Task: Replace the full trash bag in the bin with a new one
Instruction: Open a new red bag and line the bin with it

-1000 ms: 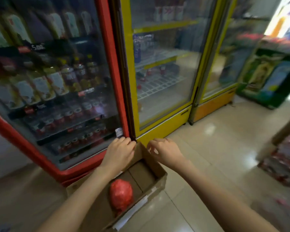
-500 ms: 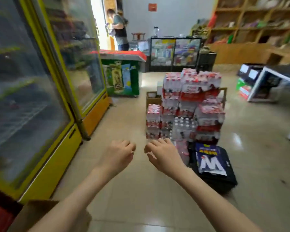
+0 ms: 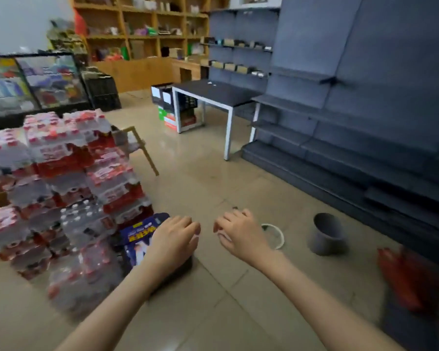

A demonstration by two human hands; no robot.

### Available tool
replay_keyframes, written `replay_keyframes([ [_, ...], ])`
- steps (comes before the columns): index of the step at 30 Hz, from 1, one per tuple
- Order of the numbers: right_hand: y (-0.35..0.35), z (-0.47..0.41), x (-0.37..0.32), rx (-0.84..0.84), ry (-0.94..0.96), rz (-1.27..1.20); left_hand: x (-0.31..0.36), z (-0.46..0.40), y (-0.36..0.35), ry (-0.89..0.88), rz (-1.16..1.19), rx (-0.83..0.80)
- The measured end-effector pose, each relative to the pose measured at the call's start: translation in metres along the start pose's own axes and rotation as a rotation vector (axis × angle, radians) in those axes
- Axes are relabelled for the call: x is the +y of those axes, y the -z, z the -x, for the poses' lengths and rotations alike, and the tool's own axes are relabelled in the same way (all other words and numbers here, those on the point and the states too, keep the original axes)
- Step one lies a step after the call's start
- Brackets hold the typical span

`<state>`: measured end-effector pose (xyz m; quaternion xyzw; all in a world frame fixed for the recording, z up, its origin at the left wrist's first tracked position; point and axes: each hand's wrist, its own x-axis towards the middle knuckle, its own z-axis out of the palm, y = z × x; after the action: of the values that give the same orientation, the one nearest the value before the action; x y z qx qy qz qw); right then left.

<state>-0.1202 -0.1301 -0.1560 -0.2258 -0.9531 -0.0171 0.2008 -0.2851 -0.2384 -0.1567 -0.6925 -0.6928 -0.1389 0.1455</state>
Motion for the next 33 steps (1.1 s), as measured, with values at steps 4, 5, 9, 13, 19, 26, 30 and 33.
replay_keyframes([
  [4, 0.004, 0.015, 0.096, -0.013, -0.196, 0.030, 0.041, -0.104, -0.047, -0.155, 0.070, -0.083],
  [5, 0.003, 0.017, 0.119, -0.003, -0.244, 0.042, 0.050, -0.129, -0.058, -0.198, 0.089, -0.100],
  [9, -0.002, 0.021, 0.205, 0.026, -0.398, 0.109, 0.082, -0.232, -0.106, -0.347, 0.137, -0.118],
  [13, -0.004, 0.015, 0.294, 0.045, -0.599, 0.166, 0.114, -0.334, -0.145, -0.513, 0.190, -0.112],
  [19, 0.007, 0.010, 0.401, 0.062, -0.807, 0.189, 0.161, -0.469, -0.191, -0.700, 0.244, -0.102],
  [26, 0.011, 0.048, 0.504, 0.057, -0.991, 0.173, 0.254, -0.564, -0.262, -0.855, 0.360, -0.095],
  [30, 0.005, 0.084, 0.573, 0.066, -1.075, 0.211, 0.319, -0.605, -0.303, -0.910, 0.385, -0.082],
  [33, 0.008, 0.106, 0.627, 0.053, -1.091, 0.232, 0.365, -0.636, -0.325, -0.911, 0.394, -0.088],
])
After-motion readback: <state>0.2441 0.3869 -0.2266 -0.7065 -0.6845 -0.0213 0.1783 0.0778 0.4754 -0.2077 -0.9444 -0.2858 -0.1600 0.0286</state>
